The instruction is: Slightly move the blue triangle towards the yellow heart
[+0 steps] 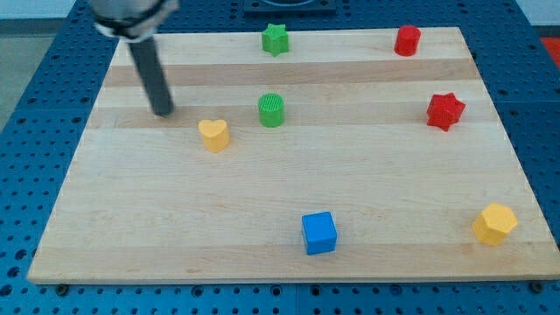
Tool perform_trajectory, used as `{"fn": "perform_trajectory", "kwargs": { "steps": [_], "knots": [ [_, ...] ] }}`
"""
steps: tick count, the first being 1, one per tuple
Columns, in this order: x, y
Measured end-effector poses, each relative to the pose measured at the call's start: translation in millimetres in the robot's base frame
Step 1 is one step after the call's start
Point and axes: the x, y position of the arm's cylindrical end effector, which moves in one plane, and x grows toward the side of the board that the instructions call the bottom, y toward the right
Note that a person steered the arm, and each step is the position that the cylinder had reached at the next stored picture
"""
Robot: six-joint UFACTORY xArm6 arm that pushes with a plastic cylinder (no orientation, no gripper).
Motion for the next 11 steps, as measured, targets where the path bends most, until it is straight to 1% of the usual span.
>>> {"fn": "perform_trajectory", "kwargs": {
  "steps": [1,2,3,4,5,6,7,9,10,11],
  "knots": [
    [-46.0,-52.3],
    [-92.8,-84.8],
    [-92.8,-84.8],
    [-156.6,-84.5],
    [-171.0,-84.7],
    [-170.6,-75.5],
    [-171.7,-43.0],
    [-170.1,-34.7],
    [-157.2,-30.8],
    [-134.1,-27.2]
  ]
}}
